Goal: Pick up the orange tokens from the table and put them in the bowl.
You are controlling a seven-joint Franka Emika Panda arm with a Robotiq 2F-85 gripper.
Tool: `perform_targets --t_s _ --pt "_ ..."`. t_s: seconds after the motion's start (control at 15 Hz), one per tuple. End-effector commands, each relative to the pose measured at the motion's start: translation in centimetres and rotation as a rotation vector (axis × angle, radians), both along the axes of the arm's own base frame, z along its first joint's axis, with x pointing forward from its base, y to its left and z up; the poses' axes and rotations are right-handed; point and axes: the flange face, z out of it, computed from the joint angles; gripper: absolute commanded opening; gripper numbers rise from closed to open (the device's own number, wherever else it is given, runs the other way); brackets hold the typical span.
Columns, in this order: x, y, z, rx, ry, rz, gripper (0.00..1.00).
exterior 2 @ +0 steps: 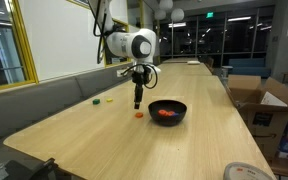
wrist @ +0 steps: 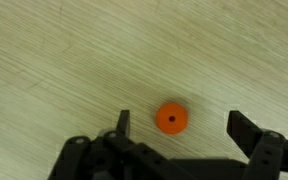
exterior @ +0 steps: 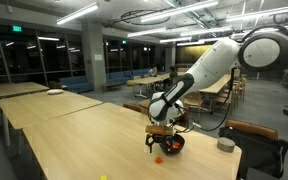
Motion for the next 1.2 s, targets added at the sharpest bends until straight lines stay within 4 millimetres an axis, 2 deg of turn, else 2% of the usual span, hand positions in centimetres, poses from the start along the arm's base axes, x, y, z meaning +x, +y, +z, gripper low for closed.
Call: perform_targets --t_s 0.0,0.47,1.13 --pt "0.9 0.1 -1.4 0.016 0.03 -0.033 1.0" --pt "0.6 0.4 -3.6 0.002 0.062 -0.07 1.0" --pt "0.2 1.2 -4.0 -0.131 0.066 -0.164 1.0"
